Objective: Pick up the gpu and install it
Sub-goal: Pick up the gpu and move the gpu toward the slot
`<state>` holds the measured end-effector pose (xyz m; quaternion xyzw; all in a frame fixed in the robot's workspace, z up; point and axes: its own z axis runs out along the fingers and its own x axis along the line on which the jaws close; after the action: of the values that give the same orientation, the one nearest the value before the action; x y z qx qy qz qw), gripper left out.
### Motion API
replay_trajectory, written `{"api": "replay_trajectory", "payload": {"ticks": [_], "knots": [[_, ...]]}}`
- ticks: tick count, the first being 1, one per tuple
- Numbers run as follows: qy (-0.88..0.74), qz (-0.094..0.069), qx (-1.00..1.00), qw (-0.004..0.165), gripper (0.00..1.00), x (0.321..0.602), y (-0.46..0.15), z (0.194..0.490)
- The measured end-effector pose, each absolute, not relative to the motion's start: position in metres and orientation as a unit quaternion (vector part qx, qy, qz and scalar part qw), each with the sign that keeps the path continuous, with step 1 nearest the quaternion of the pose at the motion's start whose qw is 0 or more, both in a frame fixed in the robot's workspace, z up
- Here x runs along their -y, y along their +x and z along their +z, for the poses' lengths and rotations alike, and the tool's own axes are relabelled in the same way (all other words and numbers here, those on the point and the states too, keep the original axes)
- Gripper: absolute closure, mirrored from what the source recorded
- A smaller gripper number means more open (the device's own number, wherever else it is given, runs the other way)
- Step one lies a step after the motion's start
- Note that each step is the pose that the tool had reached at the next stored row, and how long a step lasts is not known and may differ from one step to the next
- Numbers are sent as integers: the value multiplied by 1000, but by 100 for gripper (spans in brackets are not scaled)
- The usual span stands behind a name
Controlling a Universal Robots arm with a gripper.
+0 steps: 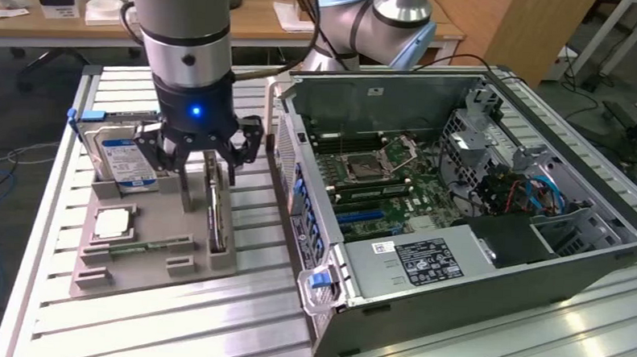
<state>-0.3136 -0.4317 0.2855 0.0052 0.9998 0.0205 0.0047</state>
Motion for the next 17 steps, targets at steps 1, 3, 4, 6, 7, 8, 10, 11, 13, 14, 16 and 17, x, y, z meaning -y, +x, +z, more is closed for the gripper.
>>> {"api": "replay_trajectory", "payload": {"ticks": [1,3,4,6,7,8,10,11,13,14,16,17], "knots": [[5,21,-1000,5,35,432,-314,284],[5,21,-1000,5,35,432,-314,280],[5,21,-1000,5,35,432,-314,278],[5,21,-1000,5,35,432,-314,275],[5,21,-1000,5,35,432,-314,273],[5,21,-1000,5,35,432,-314,271],[5,21,-1000,5,35,432,-314,267],[5,21,-1000,5,35,432,-314,266],[5,21,-1000,5,35,432,-314,262],[5,21,-1000,5,35,432,-314,260],[5,21,-1000,5,35,432,-314,256],[6,21,-1000,5,35,432,-314,255]]}}
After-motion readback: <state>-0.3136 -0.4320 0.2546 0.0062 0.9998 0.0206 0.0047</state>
